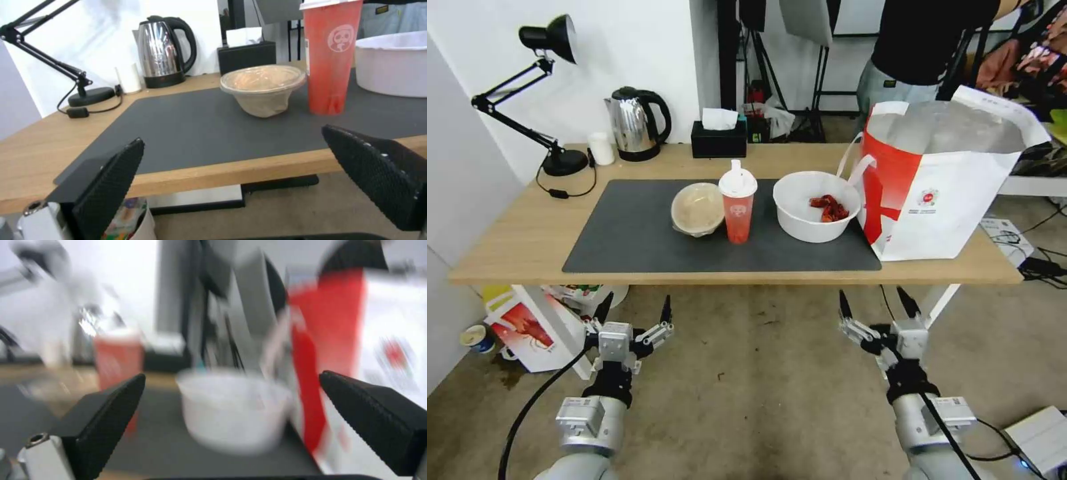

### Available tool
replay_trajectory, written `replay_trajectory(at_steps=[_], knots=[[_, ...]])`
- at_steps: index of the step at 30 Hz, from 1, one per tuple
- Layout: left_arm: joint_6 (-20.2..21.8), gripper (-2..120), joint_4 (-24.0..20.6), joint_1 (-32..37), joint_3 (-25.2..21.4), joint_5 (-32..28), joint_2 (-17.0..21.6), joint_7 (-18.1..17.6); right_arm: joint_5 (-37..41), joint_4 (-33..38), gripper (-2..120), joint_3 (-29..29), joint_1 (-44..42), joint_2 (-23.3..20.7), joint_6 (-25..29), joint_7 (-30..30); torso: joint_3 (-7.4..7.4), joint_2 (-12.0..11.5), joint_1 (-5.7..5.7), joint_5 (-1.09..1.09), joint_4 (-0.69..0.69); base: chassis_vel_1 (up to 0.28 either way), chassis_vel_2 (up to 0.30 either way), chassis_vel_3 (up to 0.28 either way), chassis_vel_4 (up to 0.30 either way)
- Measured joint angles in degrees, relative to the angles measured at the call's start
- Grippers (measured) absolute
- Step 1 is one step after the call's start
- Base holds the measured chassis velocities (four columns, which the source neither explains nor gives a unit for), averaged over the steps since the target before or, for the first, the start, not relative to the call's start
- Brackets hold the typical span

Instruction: Pick up the trash from the table and place it into the takeout bag.

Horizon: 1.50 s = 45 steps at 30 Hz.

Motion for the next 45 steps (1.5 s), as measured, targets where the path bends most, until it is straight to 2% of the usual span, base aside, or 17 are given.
replay_trajectory(at_steps=[1,4,6,7,12,15,16,19,21,23,27,29,37,38,41,42,45], knots=[[0.0,100,0.0,0.0,0.0,0.0,0.0,0.0,0.0,0.0,100,0.0,0.0,0.0,0.0,0.0,0.00,0.0,0.00,0.00,0.00,0.000,0.000,0.000,0.000],[0.0,100,0.0,0.0,0.0,0.0,0.0,0.0,-2.1,0.3,100,-3.3,3.3,-4.8,5.2,2.7,0.00,0.0,0.00,0.02,0.04,0.000,0.000,0.000,0.000],[0.0,100,0.0,0.0,0.0,0.0,0.0,0.0,-2.7,1.0,100,-2.9,3.2,-5.7,5.5,2.9,0.00,0.0,0.00,-0.04,0.01,0.000,0.000,0.000,0.000],[0.0,100,0.0,0.0,0.0,0.0,0.0,0.0,-2.9,1.6,100,-2.4,3.2,-6.5,5.4,3.0,0.00,0.0,0.00,-0.02,-0.04,0.000,0.000,0.000,0.000],[0.0,100,0.0,0.0,0.0,0.0,0.0,0.0,-3.2,2.9,100,-0.8,3.3,-8.3,3.6,3.1,0.00,0.0,-0.01,-0.01,-0.03,0.000,0.000,0.000,0.000],[0.0,100,0.0,0.0,0.0,0.0,0.0,0.0,-3.4,3.7,100,3.4,4.7,-12.4,1.2,0.3,0.00,0.0,0.00,0.00,-0.02,0.000,0.000,0.000,0.000],[0.0,100,0.0,0.0,0.0,0.0,0.0,0.0,-3.4,3.7,100,3.4,4.7,-12.4,1.2,0.3,0.00,0.0,0.00,0.00,-0.02,0.000,0.000,0.000,0.000],[0.0,100,0.0,0.0,0.0,0.0,0.0,0.0,1.8,4.1,100,8.2,7.2,-19.8,-3.7,-5.1,0.00,0.0,0.00,0.01,-0.01,0.000,0.000,0.000,0.000],[0.0,100,0.0,0.0,0.0,0.0,0.0,0.0,2.7,4.2,100,8.6,7.5,-20.6,-4.3,-5.5,0.00,0.0,0.00,0.00,-0.01,0.000,0.000,0.000,0.000],[0.0,100,0.0,0.0,0.0,0.0,0.0,0.0,8.3,4.9,100,10.7,9.6,-25.6,-8.8,-7.5,0.00,0.0,0.00,0.01,-0.02,0.000,0.000,0.000,0.000],[0.0,100,0.0,0.0,0.0,0.0,0.0,0.0,12.3,5.0,100,11.5,12.5,-30.2,-12.8,-9.3,0.00,0.0,0.00,0.00,-0.01,0.000,0.000,0.000,0.000],[0.0,100,0.0,0.0,0.0,0.0,0.0,0.0,15.9,3.6,100,11.6,16.4,-35.0,-16.5,-12.2,0.00,0.0,0.00,0.01,0.00,0.000,0.000,0.000,0.000],[0.0,100,0.0,0.0,0.0,0.0,0.0,0.0,24.1,-0.4,100,9.2,25.2,-42.4,-18.3,-19.8,0.00,0.0,0.00,0.00,-0.02,0.000,0.000,0.000,0.000],[0.0,100,0.0,0.0,0.0,0.0,0.0,0.0,26.5,-2.0,100,7.9,28.6,-44.5,-18.6,-21.8,0.01,0.0,0.00,0.01,-0.02,0.000,0.000,0.000,0.000],[0.0,100,0.0,0.0,0.0,0.0,0.0,0.0,29.2,-3.5,100,6.5,32.3,-46.4,-18.9,-23.6,0.00,0.0,0.00,-0.01,-0.01,0.000,0.000,0.000,0.000],[0.0,100,0.0,0.0,0.0,0.0,0.0,0.0,32.5,-5.2,100,4.6,36.9,-48.6,-19.8,-26.2,0.00,0.0,0.00,0.01,-0.01,0.000,0.000,0.000,0.000],[0.0,100,0.0,0.0,0.0,0.0,0.0,0.0,33.2,-5.6,100,4.1,37.9,-49.1,-20.0,-27.0,0.01,0.0,0.00,0.00,-0.01,0.000,0.000,0.000,0.000]])
